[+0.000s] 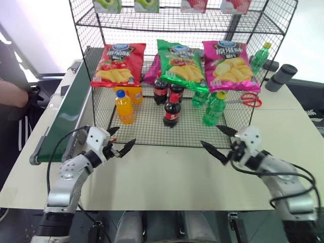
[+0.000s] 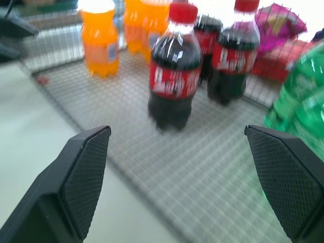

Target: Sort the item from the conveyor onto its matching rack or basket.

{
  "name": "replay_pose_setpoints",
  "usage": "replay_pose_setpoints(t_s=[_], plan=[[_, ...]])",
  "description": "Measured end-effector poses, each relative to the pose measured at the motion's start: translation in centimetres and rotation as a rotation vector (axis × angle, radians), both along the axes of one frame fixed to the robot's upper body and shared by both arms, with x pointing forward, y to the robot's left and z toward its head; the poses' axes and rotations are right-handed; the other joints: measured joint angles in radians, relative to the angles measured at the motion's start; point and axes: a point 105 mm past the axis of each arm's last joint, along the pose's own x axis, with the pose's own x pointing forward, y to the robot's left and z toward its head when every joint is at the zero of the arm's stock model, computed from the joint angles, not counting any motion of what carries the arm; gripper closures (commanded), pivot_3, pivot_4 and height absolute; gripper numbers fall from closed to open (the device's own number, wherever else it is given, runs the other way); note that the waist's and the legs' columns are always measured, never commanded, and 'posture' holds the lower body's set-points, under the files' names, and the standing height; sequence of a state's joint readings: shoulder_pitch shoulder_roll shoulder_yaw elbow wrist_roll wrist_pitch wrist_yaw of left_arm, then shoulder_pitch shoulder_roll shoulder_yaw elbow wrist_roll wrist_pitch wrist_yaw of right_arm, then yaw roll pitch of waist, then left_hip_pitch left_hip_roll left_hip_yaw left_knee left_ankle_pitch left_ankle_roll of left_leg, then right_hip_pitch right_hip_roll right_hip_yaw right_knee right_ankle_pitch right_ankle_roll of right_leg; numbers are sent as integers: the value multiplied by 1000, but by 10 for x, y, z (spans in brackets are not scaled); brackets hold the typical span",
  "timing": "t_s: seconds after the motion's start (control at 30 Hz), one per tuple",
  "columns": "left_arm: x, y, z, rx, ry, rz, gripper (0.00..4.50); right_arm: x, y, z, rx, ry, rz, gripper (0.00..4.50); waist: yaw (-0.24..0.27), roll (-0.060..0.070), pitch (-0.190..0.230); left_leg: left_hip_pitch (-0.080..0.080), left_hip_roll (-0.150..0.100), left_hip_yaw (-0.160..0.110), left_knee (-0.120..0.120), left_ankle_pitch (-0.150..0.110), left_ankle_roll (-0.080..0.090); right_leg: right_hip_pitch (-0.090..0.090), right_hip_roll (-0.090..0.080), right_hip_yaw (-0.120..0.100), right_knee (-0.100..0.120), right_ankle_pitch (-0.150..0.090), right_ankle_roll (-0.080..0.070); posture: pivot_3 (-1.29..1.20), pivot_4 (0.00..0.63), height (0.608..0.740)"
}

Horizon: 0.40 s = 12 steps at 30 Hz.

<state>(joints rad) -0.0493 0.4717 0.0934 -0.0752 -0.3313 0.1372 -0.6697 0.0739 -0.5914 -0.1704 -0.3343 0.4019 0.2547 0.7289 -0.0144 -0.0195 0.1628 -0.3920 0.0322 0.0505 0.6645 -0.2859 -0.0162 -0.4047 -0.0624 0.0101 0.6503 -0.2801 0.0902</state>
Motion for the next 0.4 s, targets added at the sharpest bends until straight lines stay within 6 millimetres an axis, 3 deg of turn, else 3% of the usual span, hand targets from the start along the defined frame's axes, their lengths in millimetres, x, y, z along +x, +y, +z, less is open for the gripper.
replay_pose_setpoints(t_s=[0.17,0.4], plan=[[0,26,0,47,9,46,0,-11,-22,2,-10,30,-63,85,3,0,0,0,0,0,0,0,0,1,0,0,-1,0,0,0,150,740],[-1,26,-2,51,12,35,0,-9,-20,5,-7,30,-72,85,2,0,0,0,0,0,0,0,0,0,0,0,-1,0,0,0,150,740]])
